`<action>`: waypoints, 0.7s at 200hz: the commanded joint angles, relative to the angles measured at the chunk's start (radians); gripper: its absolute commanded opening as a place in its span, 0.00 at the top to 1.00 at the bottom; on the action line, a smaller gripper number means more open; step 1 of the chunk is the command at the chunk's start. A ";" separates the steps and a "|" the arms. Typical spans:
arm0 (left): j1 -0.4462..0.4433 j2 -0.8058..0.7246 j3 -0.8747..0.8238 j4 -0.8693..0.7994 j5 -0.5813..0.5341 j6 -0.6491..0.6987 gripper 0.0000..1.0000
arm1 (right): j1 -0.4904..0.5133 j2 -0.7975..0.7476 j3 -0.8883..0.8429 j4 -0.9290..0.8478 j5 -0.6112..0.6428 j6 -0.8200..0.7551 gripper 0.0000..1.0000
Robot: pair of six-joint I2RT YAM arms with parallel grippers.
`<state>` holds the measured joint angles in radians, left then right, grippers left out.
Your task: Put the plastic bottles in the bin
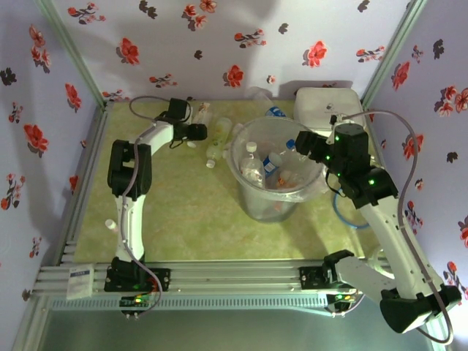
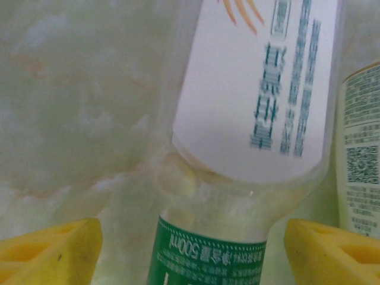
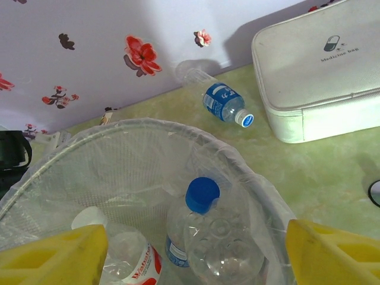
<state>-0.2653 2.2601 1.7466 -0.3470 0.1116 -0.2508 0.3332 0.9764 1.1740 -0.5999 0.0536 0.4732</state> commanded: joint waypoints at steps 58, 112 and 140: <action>-0.004 -0.159 -0.109 0.018 -0.046 0.051 0.41 | -0.010 -0.010 -0.028 0.055 0.012 0.020 0.20; -0.005 -0.295 -0.228 0.053 -0.065 0.081 0.47 | -0.010 0.006 -0.016 0.079 -0.005 0.027 0.20; -0.003 -0.221 -0.147 -0.016 -0.067 0.123 0.22 | -0.010 0.022 -0.019 0.088 -0.022 0.035 0.20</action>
<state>-0.2653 1.9858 1.5494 -0.3161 0.0658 -0.1730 0.3317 0.9836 1.1545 -0.5434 0.0490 0.4839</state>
